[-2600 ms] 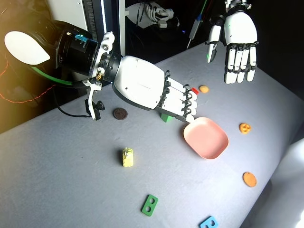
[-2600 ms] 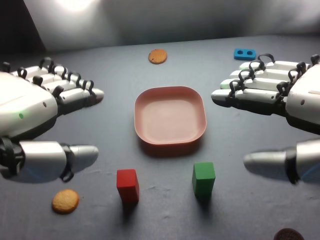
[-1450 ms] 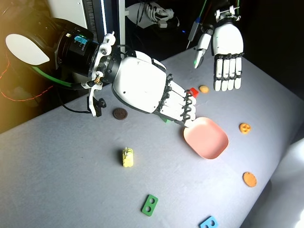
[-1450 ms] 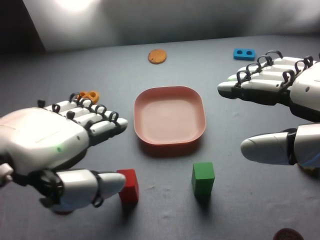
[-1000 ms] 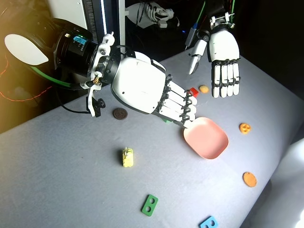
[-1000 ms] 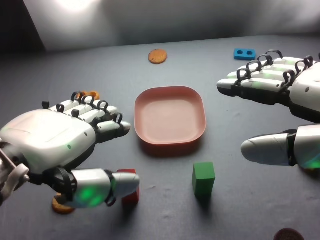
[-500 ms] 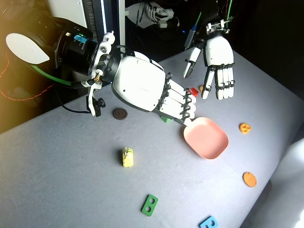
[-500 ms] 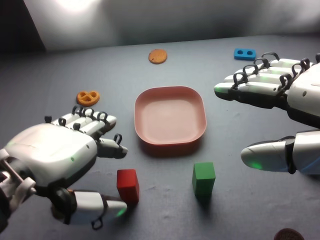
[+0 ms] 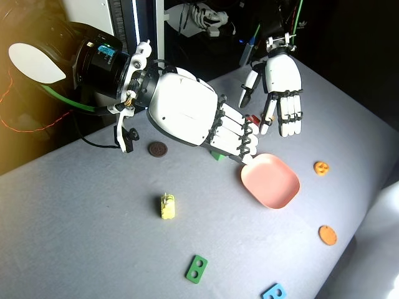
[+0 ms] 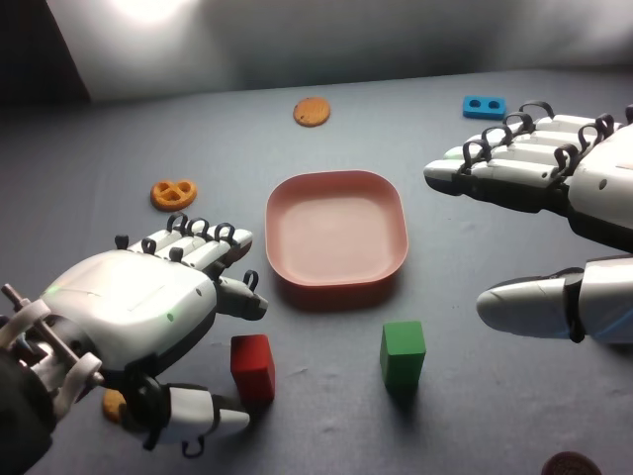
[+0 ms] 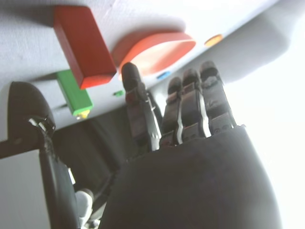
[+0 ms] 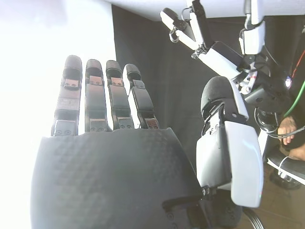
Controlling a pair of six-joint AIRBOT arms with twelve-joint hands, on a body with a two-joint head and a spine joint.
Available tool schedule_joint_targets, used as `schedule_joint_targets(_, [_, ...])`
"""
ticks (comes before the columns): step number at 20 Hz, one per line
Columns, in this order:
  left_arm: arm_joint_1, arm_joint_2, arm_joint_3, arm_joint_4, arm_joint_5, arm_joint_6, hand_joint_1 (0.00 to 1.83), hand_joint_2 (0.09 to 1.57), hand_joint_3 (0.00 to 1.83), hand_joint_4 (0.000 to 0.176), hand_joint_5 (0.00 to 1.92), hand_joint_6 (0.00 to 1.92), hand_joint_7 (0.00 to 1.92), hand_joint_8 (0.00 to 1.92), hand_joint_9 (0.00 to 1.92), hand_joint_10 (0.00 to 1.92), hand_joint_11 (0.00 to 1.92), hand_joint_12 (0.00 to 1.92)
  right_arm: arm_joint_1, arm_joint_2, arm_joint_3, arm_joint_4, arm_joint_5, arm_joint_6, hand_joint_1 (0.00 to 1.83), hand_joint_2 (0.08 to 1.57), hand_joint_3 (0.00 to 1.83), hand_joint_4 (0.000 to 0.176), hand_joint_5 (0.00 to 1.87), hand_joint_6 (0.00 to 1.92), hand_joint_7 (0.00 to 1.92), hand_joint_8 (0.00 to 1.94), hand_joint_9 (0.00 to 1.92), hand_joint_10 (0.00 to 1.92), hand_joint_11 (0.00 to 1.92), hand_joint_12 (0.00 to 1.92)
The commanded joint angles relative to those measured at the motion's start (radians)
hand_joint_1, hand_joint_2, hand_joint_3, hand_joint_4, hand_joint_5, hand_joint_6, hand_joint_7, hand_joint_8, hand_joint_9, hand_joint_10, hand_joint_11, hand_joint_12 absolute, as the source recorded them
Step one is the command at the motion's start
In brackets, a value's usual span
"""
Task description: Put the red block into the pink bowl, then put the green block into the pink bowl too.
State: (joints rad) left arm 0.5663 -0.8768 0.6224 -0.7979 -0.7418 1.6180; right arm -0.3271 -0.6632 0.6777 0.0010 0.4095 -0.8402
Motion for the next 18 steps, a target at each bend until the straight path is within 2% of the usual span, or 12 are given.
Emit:
schedule_joint_targets(1, [-0.004, -0.003, 0.004, 0.033, -0.091, -0.005, 0.86, 1.02, 0.00, 0.029, 0.63, 0.03, 0.00, 0.00, 0.00, 0.00, 0.00, 0.00, 0.012, 0.011, -0.002, 0.006, 0.120, 0.002, 0.09, 1.18, 0.00, 0.000, 0.10, 0.00, 0.10, 0.00, 0.09, 0.00, 0.00, 0.37])
schedule_joint_targets(2, [-0.004, -0.009, 0.007, 0.029, -0.097, -0.005, 0.85, 1.03, 0.01, 0.030, 0.62, 0.02, 0.00, 0.00, 0.00, 0.00, 0.00, 0.00, 0.012, 0.011, -0.002, 0.008, 0.121, 0.002, 0.06, 1.19, 0.00, 0.000, 0.09, 0.00, 0.08, 0.00, 0.07, 0.00, 0.00, 0.33])
schedule_joint_targets(3, [-0.004, -0.015, 0.009, 0.022, -0.100, -0.005, 0.85, 1.04, 0.01, 0.026, 0.63, 0.02, 0.00, 0.00, 0.00, 0.00, 0.00, 0.00, 0.012, 0.011, -0.002, 0.020, 0.122, 0.002, 0.09, 1.18, 0.00, 0.000, 0.11, 0.01, 0.10, 0.00, 0.09, 0.01, 0.00, 0.43])
schedule_joint_targets(4, [-0.004, -0.024, 0.013, 0.014, -0.104, -0.005, 0.83, 1.04, 0.01, 0.038, 0.63, 0.02, 0.00, 0.00, 0.00, 0.00, 0.00, 0.00, 0.012, 0.011, -0.002, 0.037, 0.122, 0.002, 0.08, 1.19, 0.00, 0.000, 0.11, 0.00, 0.11, 0.00, 0.09, 0.00, 0.00, 0.43])
schedule_joint_targets(5, [-0.003, -0.029, 0.016, 0.011, -0.105, -0.005, 0.84, 1.04, 0.00, 0.034, 0.65, 0.02, 0.01, 0.00, 0.00, 0.00, 0.00, 0.00, 0.012, 0.011, -0.002, 0.040, 0.122, 0.002, 0.06, 1.20, 0.00, 0.000, 0.08, 0.00, 0.07, 0.01, 0.06, 0.01, 0.00, 0.31])
schedule_joint_targets(6, [-0.001, -0.036, 0.021, 0.008, -0.109, -0.007, 0.84, 1.04, 0.00, 0.035, 0.65, 0.02, 0.01, 0.00, 0.00, 0.00, 0.00, 0.00, 0.012, 0.011, -0.002, 0.040, 0.122, 0.002, 0.05, 1.20, 0.00, 0.000, 0.07, 0.00, 0.07, 0.00, 0.06, 0.01, 0.00, 0.31])
schedule_joint_targets(8, [-0.001, -0.049, 0.032, 0.005, -0.112, -0.009, 0.84, 1.04, 0.00, 0.034, 0.67, 0.02, 0.03, 0.01, 0.00, 0.00, 0.00, 0.00, 0.012, 0.011, -0.002, 0.040, 0.122, 0.002, 0.07, 1.18, 0.00, 0.000, 0.11, 0.01, 0.10, 0.00, 0.10, 0.01, 0.00, 0.40])
schedule_joint_targets(9, [-0.001, -0.054, 0.037, 0.004, -0.116, -0.010, 0.85, 1.05, 0.01, 0.032, 0.68, 0.02, 0.04, 0.01, 0.00, 0.00, 0.00, 0.00, 0.012, 0.011, -0.002, 0.040, 0.122, 0.002, 0.05, 1.18, 0.00, 0.000, 0.07, 0.00, 0.06, 0.00, 0.06, 0.00, 0.00, 0.25])
schedule_joint_targets(13, [-0.001, -0.067, 0.051, 0.000, -0.124, -0.012, 0.85, 1.06, 0.01, 0.033, 0.71, 0.00, 0.04, 0.00, 0.00, 0.00, 0.00, 0.00, 0.012, 0.011, -0.002, 0.040, 0.122, 0.002, 0.04, 1.18, 0.00, 0.000, 0.10, 0.00, 0.10, 0.00, 0.09, 0.01, 0.00, 0.33])
schedule_joint_targets(14, [-0.001, -0.070, 0.054, 0.000, -0.124, -0.013, 0.85, 1.07, 0.01, 0.035, 0.71, 0.00, 0.04, 0.00, 0.00, 0.00, 0.00, 0.00, 0.012, 0.011, -0.002, 0.040, 0.122, 0.002, 0.07, 1.18, 0.00, 0.000, 0.16, 0.01, 0.16, 0.01, 0.16, 0.01, 0.00, 0.52])
schedule_joint_targets(16, [-0.001, -0.072, 0.060, 0.000, -0.124, -0.015, 0.83, 1.08, 0.02, 0.034, 0.70, 0.00, 0.04, 0.00, 0.00, 0.00, 0.00, 0.00, 0.012, 0.011, -0.002, 0.040, 0.122, 0.002, 0.05, 1.19, 0.00, 0.000, 0.16, 0.01, 0.16, 0.00, 0.16, 0.01, 0.00, 0.54])
schedule_joint_targets(18, [-0.002, -0.076, 0.065, 0.000, -0.124, -0.019, 0.82, 1.07, 0.01, 0.050, 0.71, 0.00, 0.09, 0.02, 0.00, 0.00, 0.00, 0.00, 0.012, 0.011, -0.002, 0.040, 0.122, 0.002, 0.05, 1.20, 0.01, 0.000, 0.18, 0.01, 0.17, 0.00, 0.16, 0.00, 0.00, 0.50])
